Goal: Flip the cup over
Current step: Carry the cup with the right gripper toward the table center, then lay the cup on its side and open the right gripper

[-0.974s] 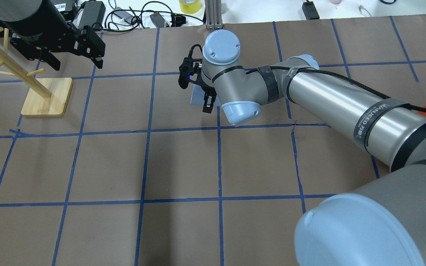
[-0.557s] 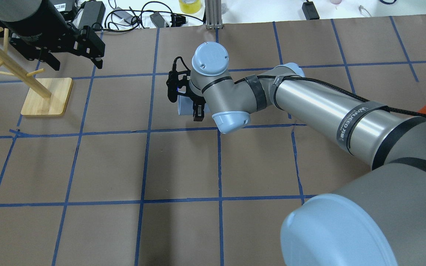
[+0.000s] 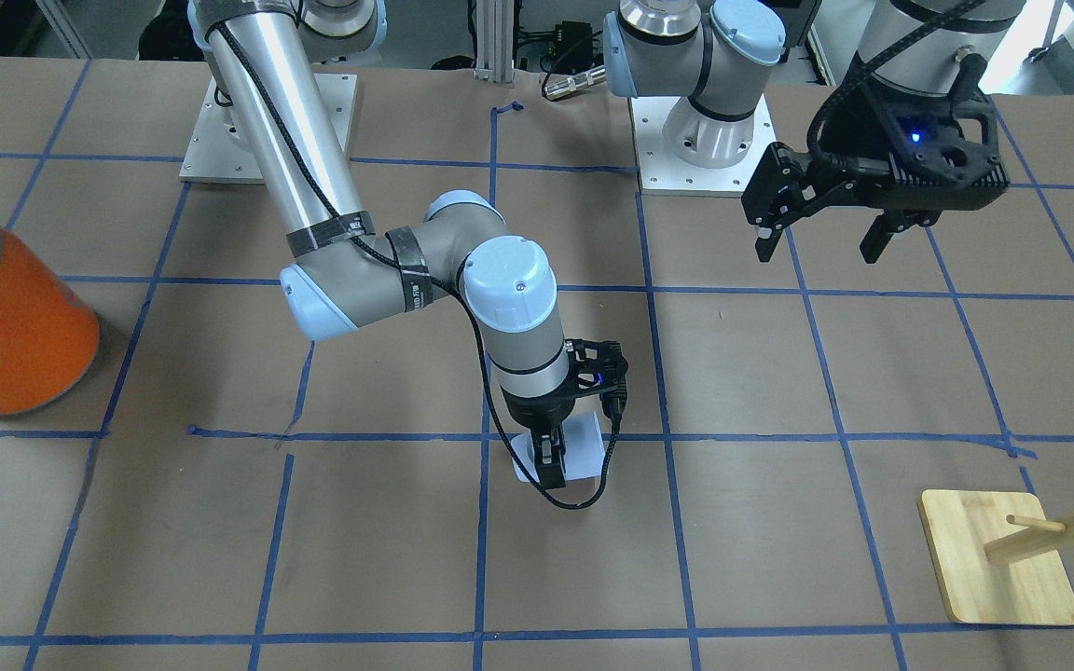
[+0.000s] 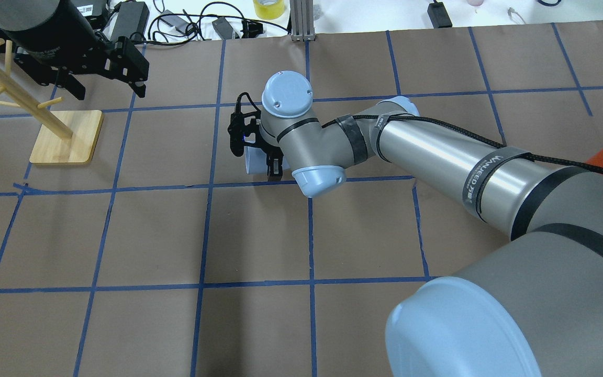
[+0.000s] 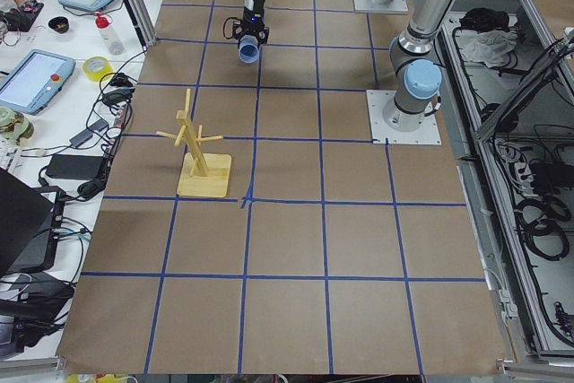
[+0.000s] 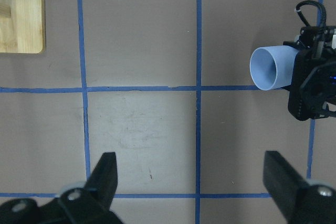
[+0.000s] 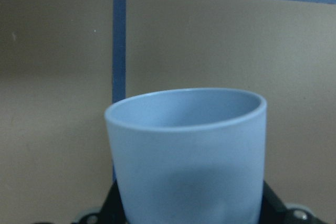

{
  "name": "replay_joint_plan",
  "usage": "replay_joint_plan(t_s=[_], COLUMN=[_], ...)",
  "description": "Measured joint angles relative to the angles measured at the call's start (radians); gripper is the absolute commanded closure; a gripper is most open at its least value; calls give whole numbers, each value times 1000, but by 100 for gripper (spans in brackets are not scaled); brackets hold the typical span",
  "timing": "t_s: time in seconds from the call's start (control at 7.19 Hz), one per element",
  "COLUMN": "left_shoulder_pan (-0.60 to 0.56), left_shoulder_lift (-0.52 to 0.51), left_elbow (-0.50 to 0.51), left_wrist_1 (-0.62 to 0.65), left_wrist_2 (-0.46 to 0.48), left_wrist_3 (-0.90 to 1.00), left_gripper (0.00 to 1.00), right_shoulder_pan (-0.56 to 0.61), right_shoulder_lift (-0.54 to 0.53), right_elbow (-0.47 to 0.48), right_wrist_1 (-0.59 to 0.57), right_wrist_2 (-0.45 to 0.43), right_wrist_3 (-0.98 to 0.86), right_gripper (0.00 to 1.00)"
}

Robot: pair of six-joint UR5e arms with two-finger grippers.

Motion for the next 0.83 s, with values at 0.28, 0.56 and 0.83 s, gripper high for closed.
replay_joint_plan(t_s=[0.28, 0.56, 0.83], left_shoulder_pan=[1, 1, 0], left_shoulder_lift=[0, 0, 0], left_elbow=[0, 0, 0], left_wrist_1=[0, 0, 0], left_wrist_2=[0, 0, 0], left_wrist_3=[0, 1, 0], left_gripper=[0, 0, 0], right_shoulder_pan=[1, 1, 0], right_shoulder_lift=[0, -11, -74], right_elbow=[0, -1, 1], right_wrist_1=[4, 15, 52], right_wrist_2=[1, 0, -6], right_wrist_3=[4, 33, 102], right_gripper=[0, 0, 0])
